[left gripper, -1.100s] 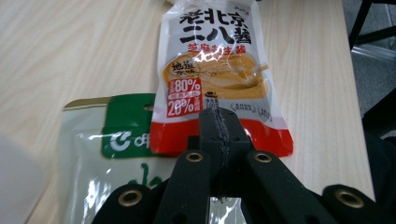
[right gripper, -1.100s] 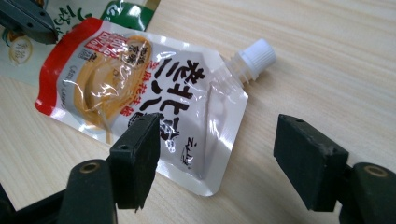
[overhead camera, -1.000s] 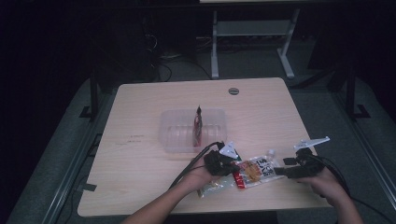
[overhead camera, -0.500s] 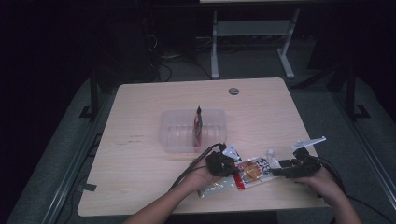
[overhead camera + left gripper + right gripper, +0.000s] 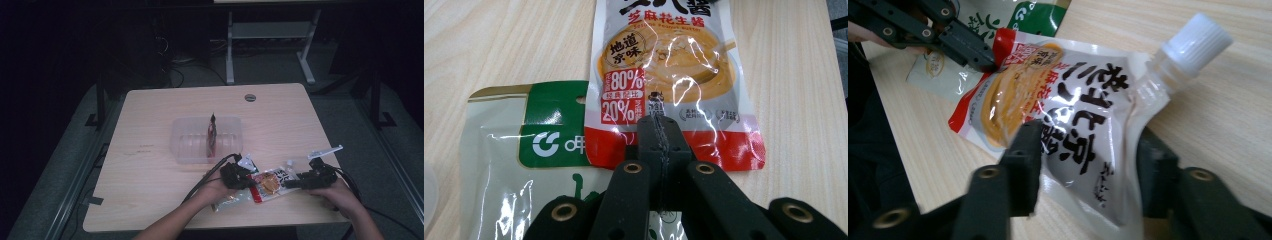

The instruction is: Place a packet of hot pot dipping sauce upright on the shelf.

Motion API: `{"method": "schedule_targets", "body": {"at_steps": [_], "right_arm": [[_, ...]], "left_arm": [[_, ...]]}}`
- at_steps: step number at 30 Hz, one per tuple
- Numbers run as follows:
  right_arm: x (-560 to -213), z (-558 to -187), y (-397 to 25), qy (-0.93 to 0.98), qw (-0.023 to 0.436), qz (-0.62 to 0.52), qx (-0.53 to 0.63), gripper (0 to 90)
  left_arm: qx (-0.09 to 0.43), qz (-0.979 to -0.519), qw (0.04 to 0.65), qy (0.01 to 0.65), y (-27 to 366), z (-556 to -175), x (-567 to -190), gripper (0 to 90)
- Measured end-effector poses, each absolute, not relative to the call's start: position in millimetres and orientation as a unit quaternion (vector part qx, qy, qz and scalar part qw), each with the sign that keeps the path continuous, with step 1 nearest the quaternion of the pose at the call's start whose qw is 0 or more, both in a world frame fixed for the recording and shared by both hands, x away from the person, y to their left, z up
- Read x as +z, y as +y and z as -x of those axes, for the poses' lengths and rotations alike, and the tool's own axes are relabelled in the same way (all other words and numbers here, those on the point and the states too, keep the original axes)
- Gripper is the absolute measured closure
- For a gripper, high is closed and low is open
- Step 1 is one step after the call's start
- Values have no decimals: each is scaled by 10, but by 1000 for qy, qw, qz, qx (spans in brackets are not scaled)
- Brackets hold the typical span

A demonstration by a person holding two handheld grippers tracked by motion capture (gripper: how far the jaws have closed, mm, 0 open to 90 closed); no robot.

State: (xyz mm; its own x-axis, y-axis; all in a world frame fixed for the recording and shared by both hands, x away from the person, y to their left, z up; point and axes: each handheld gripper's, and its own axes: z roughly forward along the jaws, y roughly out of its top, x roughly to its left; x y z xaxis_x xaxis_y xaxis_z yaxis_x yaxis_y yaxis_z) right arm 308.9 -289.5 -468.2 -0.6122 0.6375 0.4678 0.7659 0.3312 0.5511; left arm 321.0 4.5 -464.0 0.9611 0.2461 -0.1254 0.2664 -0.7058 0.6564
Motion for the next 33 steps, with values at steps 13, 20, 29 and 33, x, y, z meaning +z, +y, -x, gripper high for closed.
{"method": "schedule_targets", "body": {"at_steps": [13,20,29,33], "right_arm": [[-4623,-3074,-2900,-823,80,380,-415,864],[-4546,-3043,-2899,-816,82,353,-450,892],[-4348,-2989,-2735,-794,79,320,-511,895],[-4293,-2984,-2645,-793,77,309,-519,895]], "left_arm": [[-14,-924,356,136,55,-3215,-4640,898],[-18,-922,361,141,60,-3218,-4646,898],[-24,-919,366,145,76,-3233,-4653,898],[-41,-915,370,158,94,-3241,-4661,898]]}}
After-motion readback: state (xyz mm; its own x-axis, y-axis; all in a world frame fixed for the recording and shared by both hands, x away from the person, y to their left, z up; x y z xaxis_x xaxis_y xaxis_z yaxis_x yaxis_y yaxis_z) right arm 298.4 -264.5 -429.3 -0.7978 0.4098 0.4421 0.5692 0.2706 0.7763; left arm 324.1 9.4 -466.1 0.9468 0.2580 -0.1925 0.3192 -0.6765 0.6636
